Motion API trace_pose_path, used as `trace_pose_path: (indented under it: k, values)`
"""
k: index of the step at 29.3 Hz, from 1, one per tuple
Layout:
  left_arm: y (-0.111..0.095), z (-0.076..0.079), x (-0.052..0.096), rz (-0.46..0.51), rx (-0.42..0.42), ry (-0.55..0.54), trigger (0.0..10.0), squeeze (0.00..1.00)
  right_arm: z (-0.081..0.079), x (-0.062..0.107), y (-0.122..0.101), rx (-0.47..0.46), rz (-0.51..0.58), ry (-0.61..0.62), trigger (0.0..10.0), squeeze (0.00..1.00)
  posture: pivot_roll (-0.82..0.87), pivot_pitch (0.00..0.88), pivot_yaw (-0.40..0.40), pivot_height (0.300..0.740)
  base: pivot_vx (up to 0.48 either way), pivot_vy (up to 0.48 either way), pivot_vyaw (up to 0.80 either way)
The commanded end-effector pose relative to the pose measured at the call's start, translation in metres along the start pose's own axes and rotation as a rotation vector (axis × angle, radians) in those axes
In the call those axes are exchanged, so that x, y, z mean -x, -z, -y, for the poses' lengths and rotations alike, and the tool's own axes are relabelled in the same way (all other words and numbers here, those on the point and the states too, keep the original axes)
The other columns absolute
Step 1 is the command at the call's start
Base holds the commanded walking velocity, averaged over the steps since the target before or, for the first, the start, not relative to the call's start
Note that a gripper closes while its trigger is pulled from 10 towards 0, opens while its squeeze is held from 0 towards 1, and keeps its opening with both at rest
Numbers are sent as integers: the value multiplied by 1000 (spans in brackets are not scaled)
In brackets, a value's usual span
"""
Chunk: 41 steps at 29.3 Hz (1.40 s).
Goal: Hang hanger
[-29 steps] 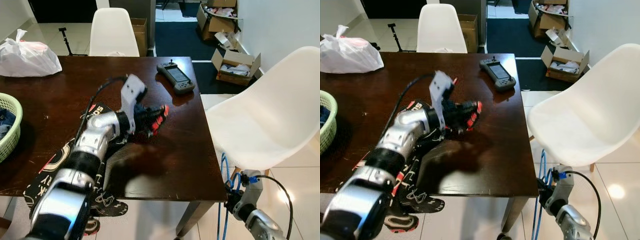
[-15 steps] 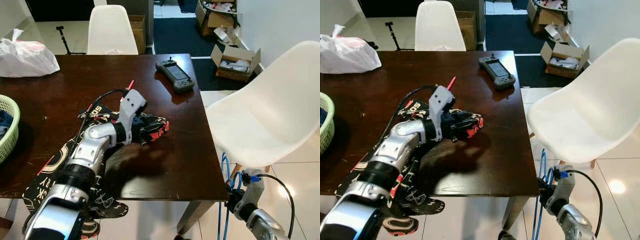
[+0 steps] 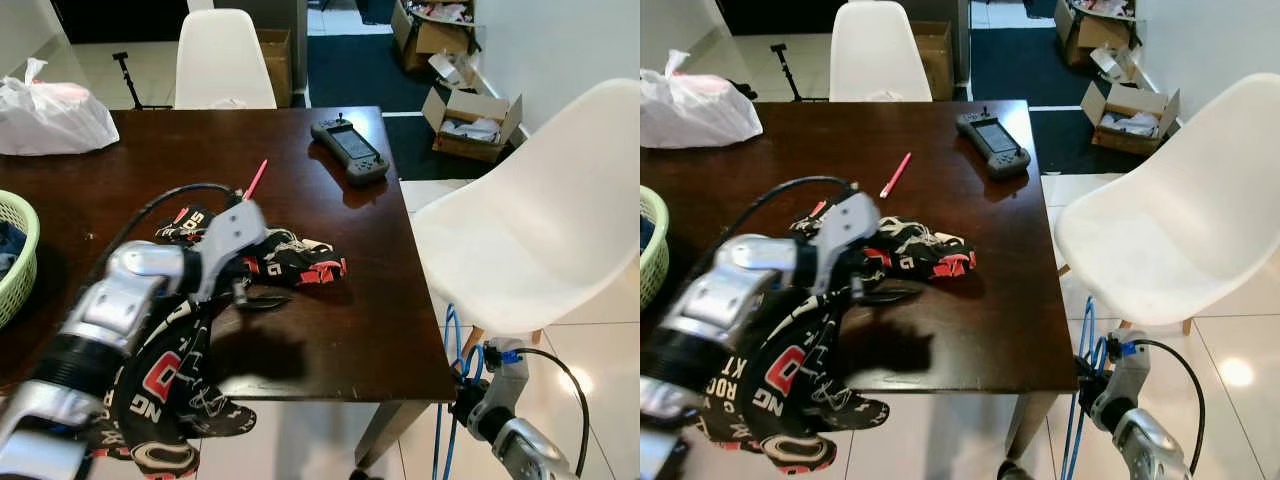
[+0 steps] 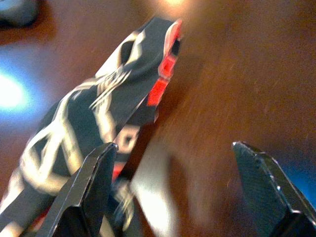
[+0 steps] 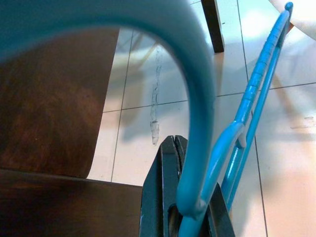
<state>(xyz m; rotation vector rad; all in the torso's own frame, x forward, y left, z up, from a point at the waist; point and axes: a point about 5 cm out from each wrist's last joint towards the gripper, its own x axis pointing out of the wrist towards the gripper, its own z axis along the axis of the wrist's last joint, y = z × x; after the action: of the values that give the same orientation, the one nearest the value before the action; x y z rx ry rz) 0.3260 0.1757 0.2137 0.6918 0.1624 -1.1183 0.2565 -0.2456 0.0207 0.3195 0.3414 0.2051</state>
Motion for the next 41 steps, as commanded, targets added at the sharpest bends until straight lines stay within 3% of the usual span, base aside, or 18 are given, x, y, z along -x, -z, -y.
trace_pose_path:
  k: [1, 3, 4, 5, 7, 8, 9, 11, 12, 13, 18, 20, 23, 26, 29, 31, 35, 41]
  values:
    - [0, 3, 4, -30, -14, 3, 10000, 1000, -18, -9, -50, 40, 240, -124, 10000, 0, -10, 166, -12, 740, 0, 0, 0]
    - [-3, -2, 10, -20, -24, -58, 10000, 1000, -18, -9, -50, 37, 240, -123, 10000, 0, -10, 166, -12, 740, 0, 0, 0]
    - [-8, -7, 16, 29, -11, -147, 10000, 0, -18, -9, -49, 34, 238, -113, 10000, 0, -10, 166, -12, 740, 0, 0, 0]
    - [-17, -11, 22, 169, 50, -306, 10000, 0, -14, -10, -45, 32, 234, -76, 10000, 0, -1, 166, -3, 740, 0, 0, 0]
    - [-19, -10, 23, 233, 88, -366, 10000, 0, -12, -10, -44, 33, 232, -55, 10000, 0, -1, 166, -3, 740, 0, 0, 0]
    - [-14, -6, 21, 286, 170, -437, 10000, 0, -8, -10, -40, 36, 222, -15, 10000, 0, -1, 166, -3, 740, 0, 0, 0]
    - [-14, -6, 21, 286, 170, -437, 10000, 0, -8, -10, -40, 36, 222, -15, 10000, 0, -1, 166, -3, 740, 0, 0, 0]
    - [3, 8, 16, 310, 292, -533, 10000, 0, 1, -9, -33, 44, 192, 75, 10000, 0, 6, 166, -2, 740, 0, 0, 0]
    - [3, 8, 16, 310, 292, -533, 10000, 0, 1, -9, -33, 44, 192, 75, 10000, 0, 6, 166, -2, 740, 0, 0, 0]
    - [15, 20, 13, 317, 372, -574, 10000, 0, 5, -8, -28, 43, 174, 101, 10000, 0, 14, 166, -4, 740, 0, 0, 0]
    - [26, 33, 10, 312, 438, -590, 10000, 0, 6, -7, -23, 42, 157, 115, 10000, 0, 20, 166, -6, 740, 0, 0, 0]
    - [45, 59, 5, 279, 546, -617, 10000, 0, 10, -5, -16, 54, 128, 151, 10000, 0, 26, 161, -7, 740, -165, 0, 0]
    - [54, 69, 5, 252, 588, -639, 10000, 0, 19, -1, -15, 82, 107, 216, 10000, 0, 28, 155, -5, 740, 74, 0, 0]
    - [55, 70, 5, 245, 595, -647, 10000, 0, 23, 1, -15, 97, 101, 250, 10000, 0, 28, 155, -5, 740, 277, 0, 0]
    - [53, 68, 4, 254, 602, -662, 10000, 0, 41, 9, -16, 118, 90, 395, 10000, 0, 25, 148, -2, 740, -396, 0, 0]
    - [53, 68, 4, 254, 602, -662, 10000, 0, 41, 9, -16, 118, 90, 395, 10000, 0, 25, 148, -2, 740, -394, 0, 0]
    - [49, 68, 2, 268, 607, -667, 10000, 0, 56, 19, -21, 113, 109, 527, 10000, 0, 24, 146, 0, 740, 109, 0, 0]
    - [48, 68, 2, 271, 614, -677, 10000, 0, 61, 23, -22, 101, 115, 537, 10000, 0, 23, 142, 3, 740, -110, 0, 0]
